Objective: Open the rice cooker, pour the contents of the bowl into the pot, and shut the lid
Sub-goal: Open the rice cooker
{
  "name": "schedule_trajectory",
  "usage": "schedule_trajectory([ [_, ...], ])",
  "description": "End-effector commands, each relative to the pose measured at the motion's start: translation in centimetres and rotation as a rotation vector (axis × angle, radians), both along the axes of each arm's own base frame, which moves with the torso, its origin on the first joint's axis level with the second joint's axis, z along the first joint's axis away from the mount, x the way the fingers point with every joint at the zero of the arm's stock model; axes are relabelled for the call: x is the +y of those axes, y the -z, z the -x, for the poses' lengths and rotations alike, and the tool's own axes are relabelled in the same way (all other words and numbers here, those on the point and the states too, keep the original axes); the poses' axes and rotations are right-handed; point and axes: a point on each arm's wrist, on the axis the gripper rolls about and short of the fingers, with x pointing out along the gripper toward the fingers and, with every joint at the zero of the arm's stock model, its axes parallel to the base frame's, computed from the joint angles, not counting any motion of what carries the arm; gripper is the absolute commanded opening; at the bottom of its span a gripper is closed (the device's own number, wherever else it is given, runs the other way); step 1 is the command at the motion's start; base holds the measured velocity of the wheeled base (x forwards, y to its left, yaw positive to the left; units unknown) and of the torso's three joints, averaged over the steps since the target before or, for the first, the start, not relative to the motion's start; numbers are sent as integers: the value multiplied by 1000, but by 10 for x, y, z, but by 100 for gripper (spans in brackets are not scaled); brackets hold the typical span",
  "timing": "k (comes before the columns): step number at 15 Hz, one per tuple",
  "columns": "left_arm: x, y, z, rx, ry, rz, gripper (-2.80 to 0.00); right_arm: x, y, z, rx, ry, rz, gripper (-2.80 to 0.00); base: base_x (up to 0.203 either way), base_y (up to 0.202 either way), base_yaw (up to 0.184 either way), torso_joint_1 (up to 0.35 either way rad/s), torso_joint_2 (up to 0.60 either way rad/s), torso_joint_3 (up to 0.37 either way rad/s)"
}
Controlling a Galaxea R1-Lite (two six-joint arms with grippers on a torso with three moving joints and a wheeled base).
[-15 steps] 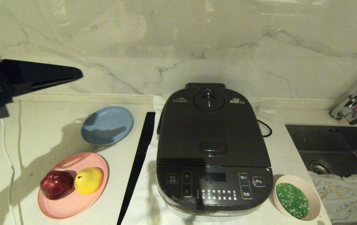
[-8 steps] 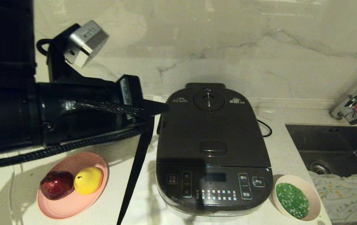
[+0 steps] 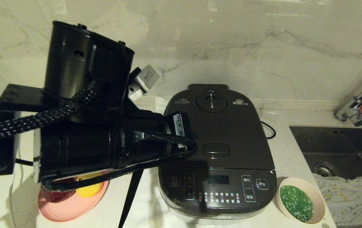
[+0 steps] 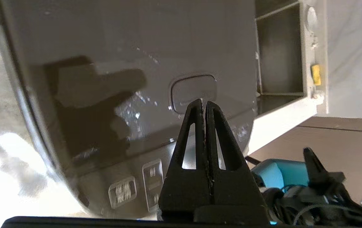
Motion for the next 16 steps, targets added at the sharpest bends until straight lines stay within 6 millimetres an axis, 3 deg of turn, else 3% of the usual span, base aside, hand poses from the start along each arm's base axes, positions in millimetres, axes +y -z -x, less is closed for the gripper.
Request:
schedule_trajectory([
  [1,-9,12,-7,24,-1,-25,-280,0,0,0,-1,0,0,-280,0,0,0,0,0,0],
  [5,-19,28,-10,58,6,-58,-280,0,0,0,1,0,0,-280,0,0,0,0,0,0],
  [16,-31,44,-19,65,2,-49,-280,0,0,0,-1,0,0,-280,0,0,0,0,0,0],
])
